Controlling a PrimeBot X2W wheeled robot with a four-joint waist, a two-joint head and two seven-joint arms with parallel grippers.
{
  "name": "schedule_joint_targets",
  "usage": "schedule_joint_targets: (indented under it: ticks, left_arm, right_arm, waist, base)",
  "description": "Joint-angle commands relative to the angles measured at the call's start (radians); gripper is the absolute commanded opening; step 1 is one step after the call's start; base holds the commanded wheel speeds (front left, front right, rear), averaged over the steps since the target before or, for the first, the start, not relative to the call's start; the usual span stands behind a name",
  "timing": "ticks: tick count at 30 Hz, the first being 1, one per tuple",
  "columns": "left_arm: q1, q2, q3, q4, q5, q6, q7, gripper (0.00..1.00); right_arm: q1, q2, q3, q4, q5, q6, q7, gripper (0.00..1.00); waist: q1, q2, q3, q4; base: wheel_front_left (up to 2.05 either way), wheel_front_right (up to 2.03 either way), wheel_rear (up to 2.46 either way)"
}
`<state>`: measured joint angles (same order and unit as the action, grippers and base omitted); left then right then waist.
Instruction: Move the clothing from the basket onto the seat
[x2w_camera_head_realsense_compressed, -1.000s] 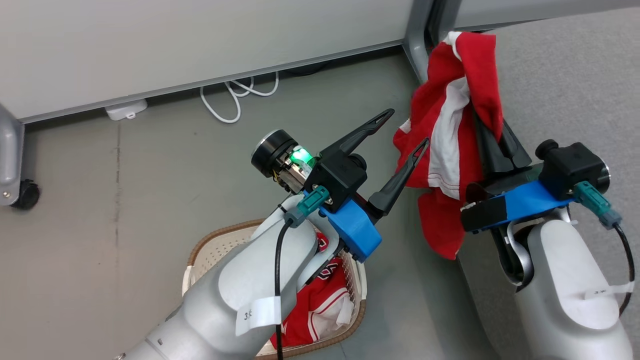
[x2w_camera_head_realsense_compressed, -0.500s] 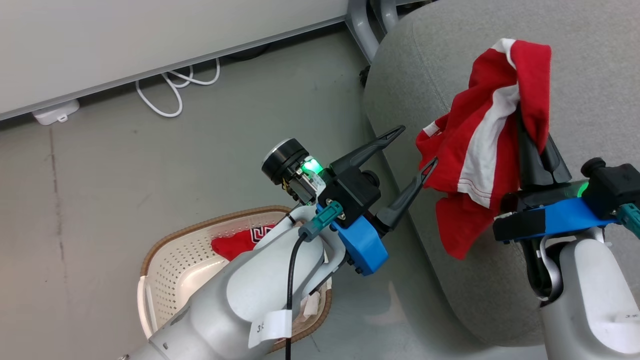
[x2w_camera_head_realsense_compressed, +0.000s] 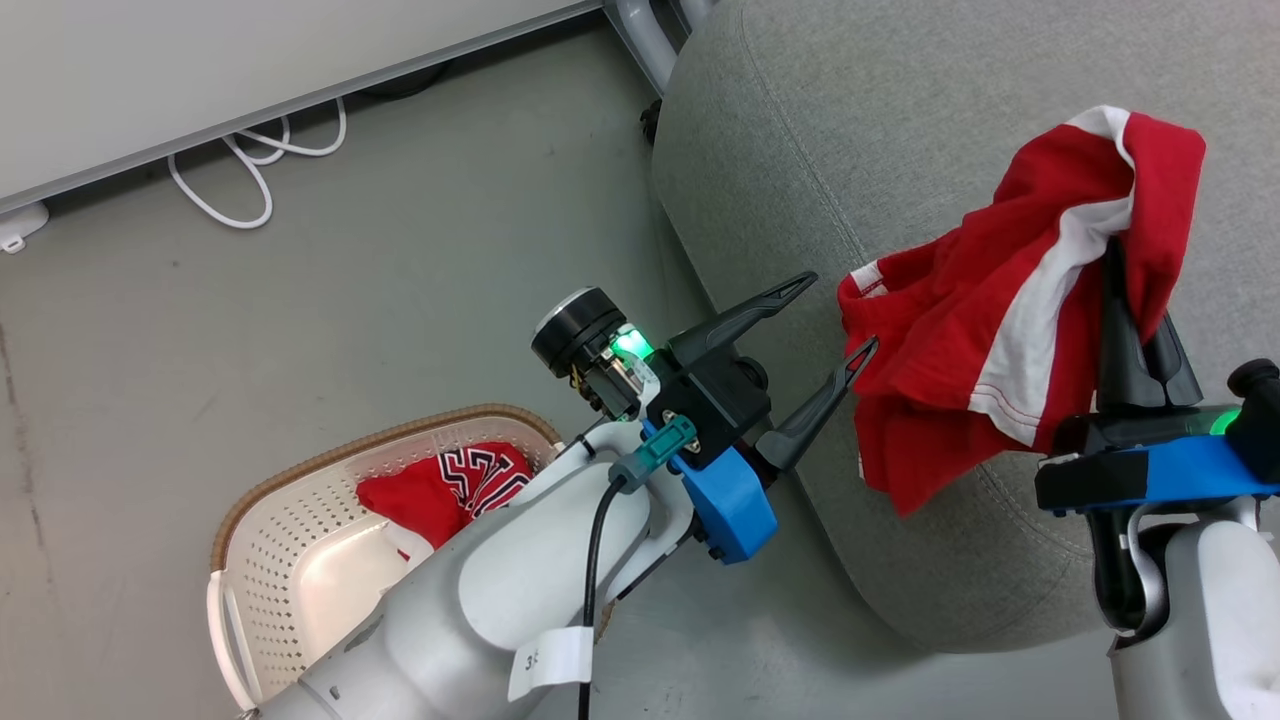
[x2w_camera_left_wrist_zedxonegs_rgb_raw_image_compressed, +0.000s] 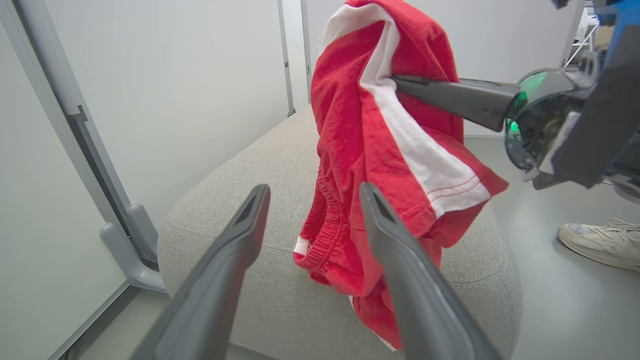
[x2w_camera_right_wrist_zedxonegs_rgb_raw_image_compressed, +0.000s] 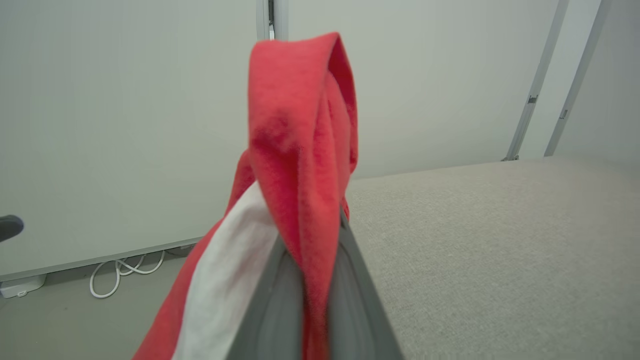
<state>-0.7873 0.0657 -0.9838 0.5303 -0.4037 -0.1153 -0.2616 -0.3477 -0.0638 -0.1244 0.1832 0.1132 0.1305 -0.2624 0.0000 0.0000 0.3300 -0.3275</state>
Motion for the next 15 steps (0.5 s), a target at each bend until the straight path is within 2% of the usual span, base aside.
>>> schedule_joint_targets:
  ticks: [1, 15]
  left_arm:
    - [-0.017, 0.005, -0.003, 0.003, 0.0, -0.005, -0.005, 1.0]
    - [-0.026, -0.002, -0.008, -0.002, -0.005, -0.007, -0.005, 1.0]
  right_arm:
    - [0.012, 0.006, -0.004, -0.008, 0.005, 0.0, -0.004, 0.0]
    - [0.017, 0.012, -0.022, -0.015, 0.003, 0.0, -0.004, 0.0]
  waist:
    - [0.0, 0.0, 0.004, -0.004]
    - [0.0, 0.0, 0.006, -0.008]
  base:
    - [0.0, 0.0, 0.0]
    - [0.0, 0.0, 0.0]
